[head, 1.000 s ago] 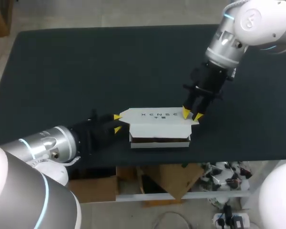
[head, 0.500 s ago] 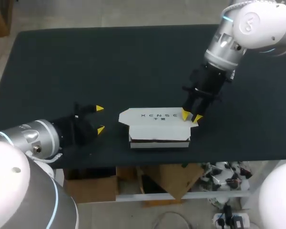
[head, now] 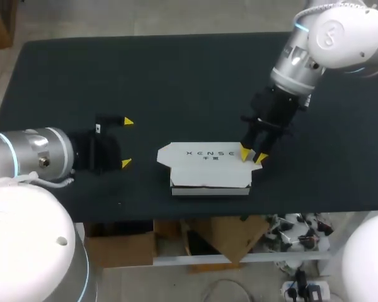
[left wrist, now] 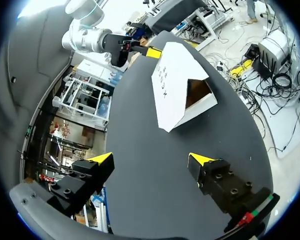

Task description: Assemble the packaging by folding the flat box into shape, placing the metal phone stand inside, and closing the box properly

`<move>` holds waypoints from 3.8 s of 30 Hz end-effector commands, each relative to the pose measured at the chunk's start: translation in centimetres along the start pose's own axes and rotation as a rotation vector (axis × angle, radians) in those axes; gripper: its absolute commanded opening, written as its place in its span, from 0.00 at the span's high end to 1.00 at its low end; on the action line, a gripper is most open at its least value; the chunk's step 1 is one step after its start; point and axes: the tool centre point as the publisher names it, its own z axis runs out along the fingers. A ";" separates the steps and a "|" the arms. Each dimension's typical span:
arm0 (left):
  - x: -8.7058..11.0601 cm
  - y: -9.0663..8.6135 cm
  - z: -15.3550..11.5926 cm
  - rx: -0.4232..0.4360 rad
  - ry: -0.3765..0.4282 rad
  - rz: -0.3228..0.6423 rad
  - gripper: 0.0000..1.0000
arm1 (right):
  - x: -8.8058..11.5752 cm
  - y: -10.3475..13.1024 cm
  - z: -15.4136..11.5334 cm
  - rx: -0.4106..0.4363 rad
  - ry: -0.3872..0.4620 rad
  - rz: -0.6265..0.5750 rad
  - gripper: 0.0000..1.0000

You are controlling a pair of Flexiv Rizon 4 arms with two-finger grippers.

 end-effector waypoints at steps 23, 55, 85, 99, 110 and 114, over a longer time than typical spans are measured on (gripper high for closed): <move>-2.2 -0.5 1.7 0.015 0.491 -0.049 0.00 | -0.1 -0.1 0.7 -0.004 0.005 -0.003 0.62; -6.6 -5.1 4.6 -0.420 0.835 -0.722 0.00 | -0.7 0.3 1.1 0.001 0.009 0.009 0.62; -4.5 -6.1 5.3 -0.577 0.609 -1.768 0.00 | -1.1 0.2 1.4 -0.024 0.040 0.007 0.61; -4.5 -6.1 5.3 -0.577 0.609 -1.768 0.00 | -1.1 0.1 1.4 -0.073 0.022 -0.001 0.58; -4.2 -6.2 5.4 -0.589 0.614 -1.799 0.00 | -0.9 -0.1 1.7 -0.115 0.010 -0.017 0.56; -3.1 -6.5 5.6 -0.653 0.587 -1.911 0.00 | -0.9 -0.2 1.8 -0.127 -0.002 -0.018 0.56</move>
